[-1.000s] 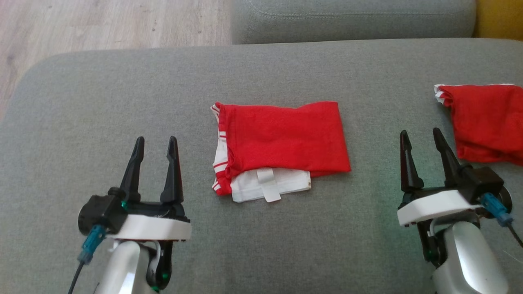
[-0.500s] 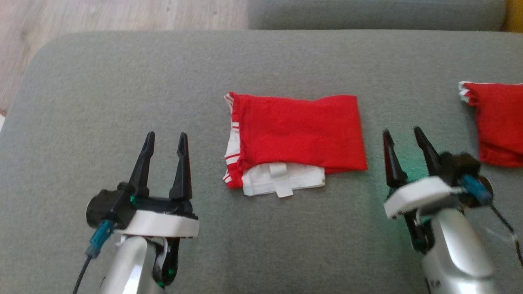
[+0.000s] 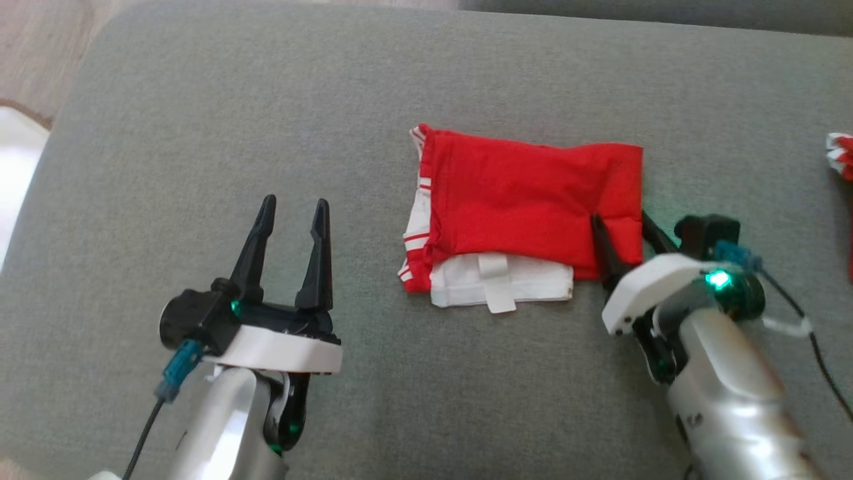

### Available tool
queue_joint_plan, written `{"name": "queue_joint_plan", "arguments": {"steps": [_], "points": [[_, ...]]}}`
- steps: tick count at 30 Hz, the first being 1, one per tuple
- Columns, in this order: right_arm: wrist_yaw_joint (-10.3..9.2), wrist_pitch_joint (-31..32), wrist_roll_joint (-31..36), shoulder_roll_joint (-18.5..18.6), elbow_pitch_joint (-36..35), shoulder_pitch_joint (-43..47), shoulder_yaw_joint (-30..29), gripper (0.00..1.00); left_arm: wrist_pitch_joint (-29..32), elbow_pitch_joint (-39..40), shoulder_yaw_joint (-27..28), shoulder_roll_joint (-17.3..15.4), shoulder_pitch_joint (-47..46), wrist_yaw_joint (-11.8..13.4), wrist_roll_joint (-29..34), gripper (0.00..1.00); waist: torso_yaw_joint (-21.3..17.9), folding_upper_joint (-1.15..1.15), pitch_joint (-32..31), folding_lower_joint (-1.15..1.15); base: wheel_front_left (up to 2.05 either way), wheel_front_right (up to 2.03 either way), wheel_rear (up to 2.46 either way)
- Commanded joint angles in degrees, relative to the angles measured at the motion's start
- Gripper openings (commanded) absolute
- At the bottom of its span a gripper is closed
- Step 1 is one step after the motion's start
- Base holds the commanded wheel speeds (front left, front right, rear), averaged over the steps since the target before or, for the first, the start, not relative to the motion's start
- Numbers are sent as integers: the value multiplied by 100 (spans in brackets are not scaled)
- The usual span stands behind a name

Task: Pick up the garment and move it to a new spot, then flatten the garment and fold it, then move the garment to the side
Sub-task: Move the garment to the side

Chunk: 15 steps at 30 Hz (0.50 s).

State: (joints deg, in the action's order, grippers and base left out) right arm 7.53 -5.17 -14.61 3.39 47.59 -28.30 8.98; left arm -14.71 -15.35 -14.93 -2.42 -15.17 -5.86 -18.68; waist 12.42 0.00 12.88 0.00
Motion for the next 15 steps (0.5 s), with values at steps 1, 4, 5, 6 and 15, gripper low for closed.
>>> {"name": "queue_joint_plan", "arguments": {"steps": [1,4,5,6,15], "points": [[-4,58,-43,-51,-7,-113,205,100,-29,153,152,-45,-257,22,-29,100,29,0,18,0,0,0,0],[-4,2,-44,-51,237,-245,373,9,-29,139,140,-45,-269,36,-42,100,53,0,17,0,0,0,0],[-4,-54,8,-51,302,-286,415,0,-29,138,142,-45,-269,45,-44,100,49,0,12,0,0,0,0],[-4,-123,70,-51,358,-331,441,0,-29,139,148,-45,-267,54,-43,100,35,0,5,0,0,0,0],[-4,-784,1363,97,469,-679,276,0,-29,222,84,-45,-292,60,-11,100,-354,0,-106,0,0,0,0]]}}
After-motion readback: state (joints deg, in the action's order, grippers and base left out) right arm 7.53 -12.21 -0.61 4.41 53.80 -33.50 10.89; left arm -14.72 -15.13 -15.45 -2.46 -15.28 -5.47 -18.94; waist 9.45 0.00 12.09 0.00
